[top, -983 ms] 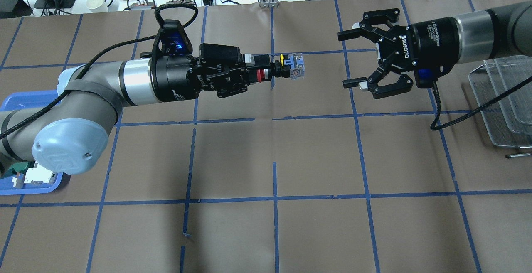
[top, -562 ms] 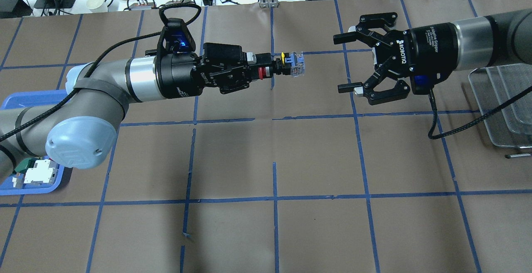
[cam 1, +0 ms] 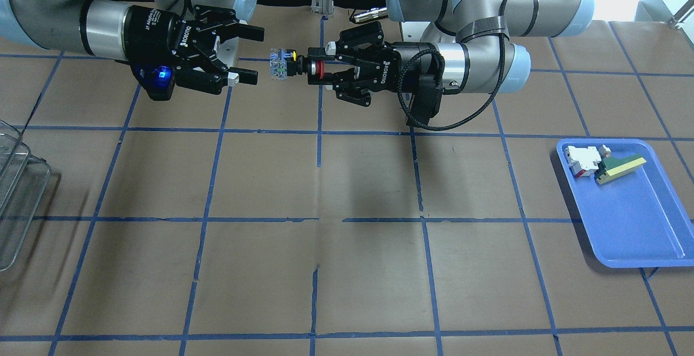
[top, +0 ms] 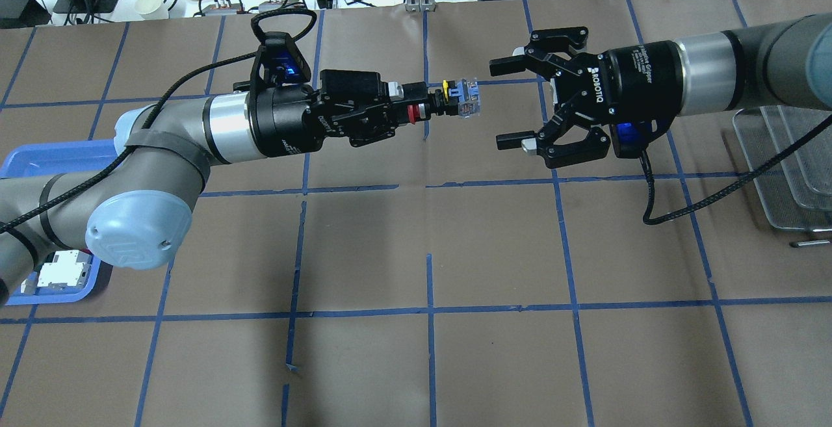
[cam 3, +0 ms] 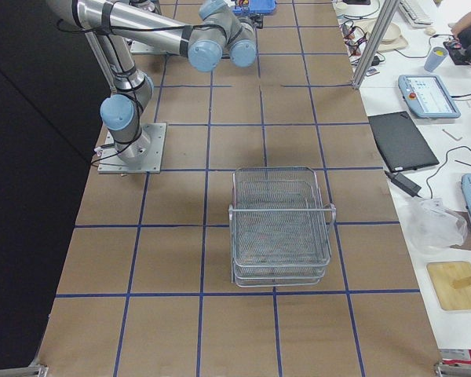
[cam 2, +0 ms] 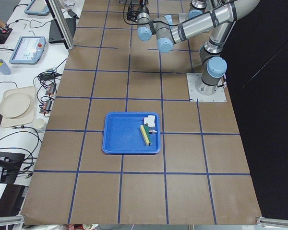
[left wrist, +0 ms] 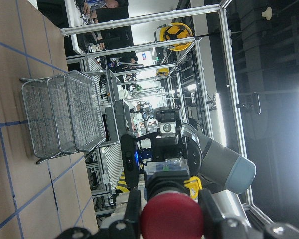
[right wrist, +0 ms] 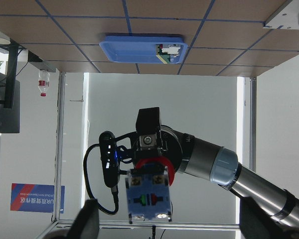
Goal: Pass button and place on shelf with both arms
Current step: 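Close the right gripper on the button's base held by the left gripper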
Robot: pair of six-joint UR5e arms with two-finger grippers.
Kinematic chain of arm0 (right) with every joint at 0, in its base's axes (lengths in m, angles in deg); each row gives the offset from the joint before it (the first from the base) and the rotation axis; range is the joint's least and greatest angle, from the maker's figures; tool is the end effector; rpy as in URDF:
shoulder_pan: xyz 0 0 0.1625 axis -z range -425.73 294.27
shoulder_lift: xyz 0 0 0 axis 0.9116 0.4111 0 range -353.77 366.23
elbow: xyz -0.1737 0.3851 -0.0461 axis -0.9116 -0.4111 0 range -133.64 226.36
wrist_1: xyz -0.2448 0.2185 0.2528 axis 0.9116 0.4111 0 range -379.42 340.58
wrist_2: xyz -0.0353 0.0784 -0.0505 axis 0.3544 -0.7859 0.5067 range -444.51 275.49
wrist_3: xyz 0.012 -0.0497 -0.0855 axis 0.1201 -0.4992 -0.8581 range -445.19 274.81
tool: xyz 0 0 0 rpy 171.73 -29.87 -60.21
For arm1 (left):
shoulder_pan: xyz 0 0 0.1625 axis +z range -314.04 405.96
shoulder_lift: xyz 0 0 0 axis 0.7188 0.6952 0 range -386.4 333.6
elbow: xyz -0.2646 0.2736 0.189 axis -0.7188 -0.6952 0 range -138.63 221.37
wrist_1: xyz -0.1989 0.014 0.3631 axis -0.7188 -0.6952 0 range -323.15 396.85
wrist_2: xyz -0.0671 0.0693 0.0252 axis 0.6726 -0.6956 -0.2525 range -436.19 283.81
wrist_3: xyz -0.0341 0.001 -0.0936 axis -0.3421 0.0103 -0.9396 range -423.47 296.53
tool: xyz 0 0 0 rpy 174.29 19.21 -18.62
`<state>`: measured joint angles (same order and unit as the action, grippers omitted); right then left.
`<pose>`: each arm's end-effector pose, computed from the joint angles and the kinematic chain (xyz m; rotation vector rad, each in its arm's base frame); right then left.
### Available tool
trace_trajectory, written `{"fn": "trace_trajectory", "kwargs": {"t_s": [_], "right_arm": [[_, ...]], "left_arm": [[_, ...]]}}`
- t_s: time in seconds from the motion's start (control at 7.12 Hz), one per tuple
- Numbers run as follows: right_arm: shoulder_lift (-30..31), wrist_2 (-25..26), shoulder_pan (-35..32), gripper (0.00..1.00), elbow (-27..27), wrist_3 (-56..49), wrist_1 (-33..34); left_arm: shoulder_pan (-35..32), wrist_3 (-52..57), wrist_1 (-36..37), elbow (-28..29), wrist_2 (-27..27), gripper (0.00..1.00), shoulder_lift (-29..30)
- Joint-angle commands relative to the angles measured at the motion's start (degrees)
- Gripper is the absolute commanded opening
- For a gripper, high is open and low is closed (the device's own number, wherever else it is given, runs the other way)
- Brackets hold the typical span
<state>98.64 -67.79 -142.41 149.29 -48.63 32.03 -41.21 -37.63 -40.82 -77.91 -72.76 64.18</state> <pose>0.1278 -0.4530 0.4214 1.3079 1.3690 1.0703 -0.2106 -0.4523 0.3677 -0.0583 -1.5150 0.1699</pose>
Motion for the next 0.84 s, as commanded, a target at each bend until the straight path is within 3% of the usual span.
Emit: {"fn": "trace_trajectory", "kwargs": {"t_s": [0.0, 0.7], "right_arm": [[-0.3, -2.0, -0.2, 1.00, 0.2, 1.0, 1.8], [-1.9, -2.0, -2.9, 1.00, 0.3, 2.0, 1.4]], "left_arm": [[0.0, 0.1, 0.2, -0.5, 0.1, 0.08, -0.1], [0.0, 0.1, 0.9, -0.9, 0.1, 0.08, -0.1]]}}
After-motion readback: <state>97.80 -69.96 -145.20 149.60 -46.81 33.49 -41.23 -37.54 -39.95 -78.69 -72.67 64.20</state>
